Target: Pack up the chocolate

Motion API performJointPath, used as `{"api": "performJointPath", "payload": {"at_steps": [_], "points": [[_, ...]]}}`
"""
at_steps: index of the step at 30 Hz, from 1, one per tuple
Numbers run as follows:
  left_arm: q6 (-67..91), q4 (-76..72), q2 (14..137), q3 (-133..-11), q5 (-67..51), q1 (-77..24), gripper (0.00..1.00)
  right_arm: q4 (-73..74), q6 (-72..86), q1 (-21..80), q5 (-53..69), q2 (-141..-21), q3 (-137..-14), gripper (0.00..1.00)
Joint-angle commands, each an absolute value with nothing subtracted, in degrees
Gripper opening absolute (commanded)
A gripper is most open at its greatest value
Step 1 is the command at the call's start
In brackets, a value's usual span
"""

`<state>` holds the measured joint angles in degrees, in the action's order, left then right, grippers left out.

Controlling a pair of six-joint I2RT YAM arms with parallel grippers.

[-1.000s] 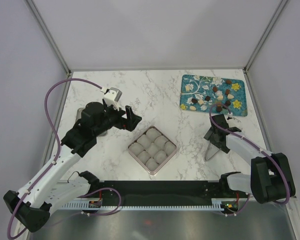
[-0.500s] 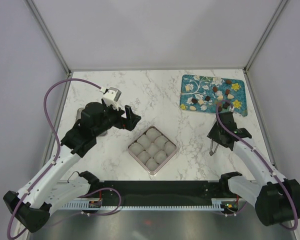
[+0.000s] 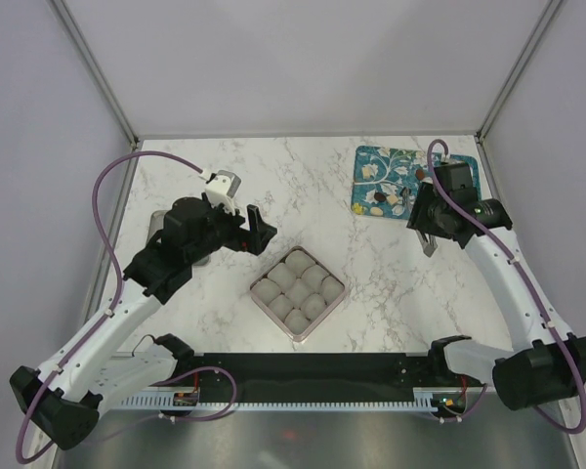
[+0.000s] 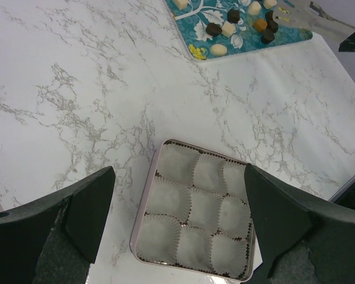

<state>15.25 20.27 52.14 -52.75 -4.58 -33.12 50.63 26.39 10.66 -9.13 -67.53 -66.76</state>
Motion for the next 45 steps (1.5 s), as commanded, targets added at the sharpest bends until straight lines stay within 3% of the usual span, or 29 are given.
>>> {"api": "performJointPath", "payload": {"at_steps": [1,14,32,45], "points": [[13.1,19.2,52.1,-54.5,-3.3,-33.1,0.98,51.6,20.4,10.5,-10.1,-72.0,-72.6,0.55],[11.9,19.4,52.6,-54.6,-1.4,-33.1,0.98,40.8,13.3,10.9,1.7,-86.4,-77.4,0.52],[13.5,19.3,52.5,-54.8,-5.7,-33.1,0.98,38.3,10.6,12.1,-5.3,-97.9,-80.4,0.54],[13.4,19.4,52.8,-54.8,-5.0,-33.1,0.99,39.8,11.2,12.2,-4.7,-99.2,-81.6,0.45]]}}
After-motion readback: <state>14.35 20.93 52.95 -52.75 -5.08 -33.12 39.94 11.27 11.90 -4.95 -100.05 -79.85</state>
